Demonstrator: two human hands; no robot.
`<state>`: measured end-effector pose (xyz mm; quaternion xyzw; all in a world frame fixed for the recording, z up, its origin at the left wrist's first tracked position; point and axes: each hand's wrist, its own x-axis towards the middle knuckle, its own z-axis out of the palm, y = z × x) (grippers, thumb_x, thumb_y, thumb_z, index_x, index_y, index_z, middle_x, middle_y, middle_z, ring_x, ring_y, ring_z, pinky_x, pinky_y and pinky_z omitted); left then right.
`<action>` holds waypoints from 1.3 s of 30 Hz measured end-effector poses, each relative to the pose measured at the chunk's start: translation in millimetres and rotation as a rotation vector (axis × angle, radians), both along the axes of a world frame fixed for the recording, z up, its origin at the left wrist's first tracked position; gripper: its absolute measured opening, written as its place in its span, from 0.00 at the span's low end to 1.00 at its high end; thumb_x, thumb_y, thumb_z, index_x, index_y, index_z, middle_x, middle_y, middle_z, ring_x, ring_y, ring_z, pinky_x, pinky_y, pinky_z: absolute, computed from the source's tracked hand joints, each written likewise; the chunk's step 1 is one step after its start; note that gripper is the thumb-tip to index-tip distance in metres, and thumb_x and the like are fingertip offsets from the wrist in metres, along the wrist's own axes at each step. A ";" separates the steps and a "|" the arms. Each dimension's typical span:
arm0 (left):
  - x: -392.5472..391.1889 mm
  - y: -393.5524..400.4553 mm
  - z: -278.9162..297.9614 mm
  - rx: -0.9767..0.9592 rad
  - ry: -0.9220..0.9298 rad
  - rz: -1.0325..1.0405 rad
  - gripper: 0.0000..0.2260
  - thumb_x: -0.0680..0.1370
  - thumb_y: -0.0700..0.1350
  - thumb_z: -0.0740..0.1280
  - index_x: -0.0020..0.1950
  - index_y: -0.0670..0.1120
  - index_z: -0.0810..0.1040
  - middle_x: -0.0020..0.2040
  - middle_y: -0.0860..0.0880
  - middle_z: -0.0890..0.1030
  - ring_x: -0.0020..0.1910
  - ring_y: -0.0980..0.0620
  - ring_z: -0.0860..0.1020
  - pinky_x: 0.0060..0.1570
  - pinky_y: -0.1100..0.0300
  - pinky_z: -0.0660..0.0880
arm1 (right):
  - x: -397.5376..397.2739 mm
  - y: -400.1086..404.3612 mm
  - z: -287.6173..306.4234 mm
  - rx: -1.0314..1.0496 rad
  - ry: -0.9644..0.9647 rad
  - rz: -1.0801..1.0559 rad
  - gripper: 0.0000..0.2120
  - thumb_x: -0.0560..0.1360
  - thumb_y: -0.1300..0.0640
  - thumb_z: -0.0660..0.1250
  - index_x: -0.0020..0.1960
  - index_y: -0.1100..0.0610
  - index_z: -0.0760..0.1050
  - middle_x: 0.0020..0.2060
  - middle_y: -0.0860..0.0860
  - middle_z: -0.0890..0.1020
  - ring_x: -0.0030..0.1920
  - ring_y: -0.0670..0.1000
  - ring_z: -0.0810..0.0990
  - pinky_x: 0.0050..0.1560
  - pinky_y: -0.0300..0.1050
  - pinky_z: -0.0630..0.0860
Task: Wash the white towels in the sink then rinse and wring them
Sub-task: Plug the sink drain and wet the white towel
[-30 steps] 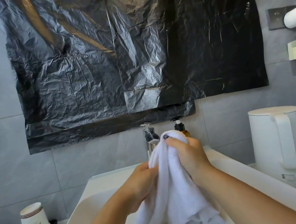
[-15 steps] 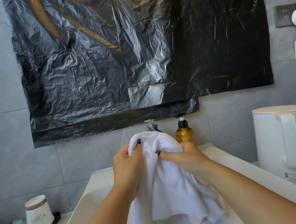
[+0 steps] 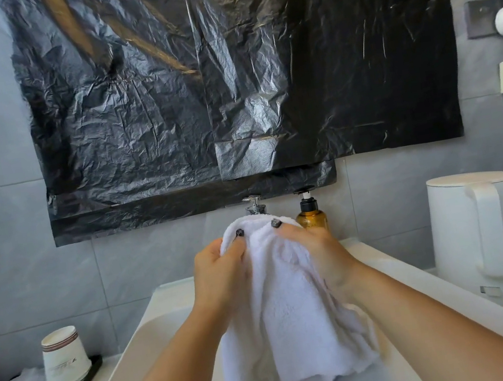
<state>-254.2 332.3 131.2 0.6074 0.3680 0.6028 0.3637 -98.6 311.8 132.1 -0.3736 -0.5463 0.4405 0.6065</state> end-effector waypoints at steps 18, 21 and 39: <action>-14.3 10.7 -4.6 -0.346 0.210 -0.135 0.14 0.67 0.43 0.67 0.49 0.39 0.84 0.45 0.39 0.85 0.41 0.44 0.81 0.44 0.53 0.75 | -4.5 8.7 -17.8 0.007 -0.735 -0.226 0.15 0.79 0.56 0.60 0.34 0.56 0.71 0.31 0.56 0.72 0.34 0.50 0.68 0.36 0.46 0.61; -14.9 22.6 -4.7 -0.450 0.077 -0.216 0.26 0.59 0.46 0.67 0.55 0.37 0.82 0.53 0.33 0.82 0.50 0.34 0.82 0.52 0.47 0.75 | -15.8 5.4 -15.9 0.013 -0.666 -0.306 0.25 0.76 0.51 0.65 0.23 0.50 0.61 0.23 0.48 0.62 0.27 0.48 0.60 0.31 0.44 0.56; -2.1 21.8 -15.2 -0.577 -0.204 -0.078 0.11 0.76 0.47 0.64 0.52 0.43 0.81 0.51 0.41 0.84 0.52 0.41 0.81 0.59 0.46 0.76 | -15.1 46.9 88.9 0.663 -1.322 -0.731 0.06 0.78 0.55 0.67 0.49 0.54 0.83 0.47 0.51 0.79 0.48 0.55 0.78 0.48 0.53 0.77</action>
